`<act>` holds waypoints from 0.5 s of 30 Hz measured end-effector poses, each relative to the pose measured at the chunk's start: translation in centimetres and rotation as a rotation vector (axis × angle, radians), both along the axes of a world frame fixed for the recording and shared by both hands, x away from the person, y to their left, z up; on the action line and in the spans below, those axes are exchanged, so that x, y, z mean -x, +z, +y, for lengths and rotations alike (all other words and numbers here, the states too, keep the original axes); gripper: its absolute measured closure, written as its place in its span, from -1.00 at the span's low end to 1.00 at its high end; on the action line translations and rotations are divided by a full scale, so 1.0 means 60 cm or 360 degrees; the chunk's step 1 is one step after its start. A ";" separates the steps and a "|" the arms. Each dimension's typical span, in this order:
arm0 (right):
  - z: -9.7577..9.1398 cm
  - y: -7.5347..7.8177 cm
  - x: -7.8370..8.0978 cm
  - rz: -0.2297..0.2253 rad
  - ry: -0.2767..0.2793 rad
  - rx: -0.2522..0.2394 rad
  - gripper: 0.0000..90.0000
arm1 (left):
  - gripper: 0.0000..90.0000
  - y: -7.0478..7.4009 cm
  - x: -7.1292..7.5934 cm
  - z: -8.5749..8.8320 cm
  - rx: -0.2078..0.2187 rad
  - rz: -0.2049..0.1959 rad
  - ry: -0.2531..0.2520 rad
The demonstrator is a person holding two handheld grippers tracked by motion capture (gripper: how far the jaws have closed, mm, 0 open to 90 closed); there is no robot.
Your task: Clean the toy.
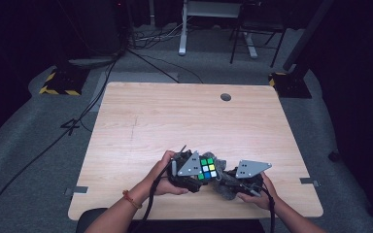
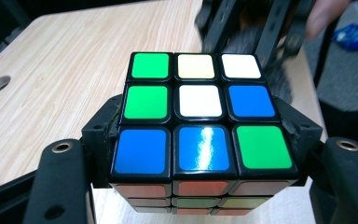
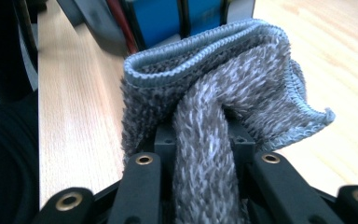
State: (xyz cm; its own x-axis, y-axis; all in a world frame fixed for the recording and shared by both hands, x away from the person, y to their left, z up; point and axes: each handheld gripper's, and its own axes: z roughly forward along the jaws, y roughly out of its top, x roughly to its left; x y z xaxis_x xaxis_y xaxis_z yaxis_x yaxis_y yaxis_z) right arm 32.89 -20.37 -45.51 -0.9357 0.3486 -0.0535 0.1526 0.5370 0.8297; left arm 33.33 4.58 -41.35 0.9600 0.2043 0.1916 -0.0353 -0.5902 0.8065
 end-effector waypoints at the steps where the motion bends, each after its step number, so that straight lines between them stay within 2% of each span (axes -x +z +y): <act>1: 0.001 0.001 0.001 -0.0002 -0.0001 -0.0008 0.62 | -0.27 0.000 0.000 0.001 -0.0004 -0.0006 0.0000; 4: -0.002 0.010 0.003 -0.0026 -0.0013 -0.0042 0.63 | -0.27 -0.003 -0.004 0.003 -0.0004 0.0021 0.0009; 6: -0.009 0.019 0.005 -0.0033 -0.0019 -0.0106 0.63 | -0.27 -0.007 -0.006 0.001 -0.0020 0.0028 0.0011; 10: -0.018 0.041 0.013 -0.0098 -0.0022 -0.0203 0.63 | -0.27 -0.016 -0.005 -0.008 -0.0062 0.0038 0.0001; 12: -0.018 0.043 0.016 -0.0125 -0.0024 -0.0188 0.63 | -0.27 -0.016 -0.004 -0.009 -0.0056 0.0043 0.0001; 15: -0.018 0.037 0.012 -0.0100 -0.0034 -0.0158 0.63 | -0.27 -0.014 -0.001 -0.011 -0.0041 0.0029 -0.0005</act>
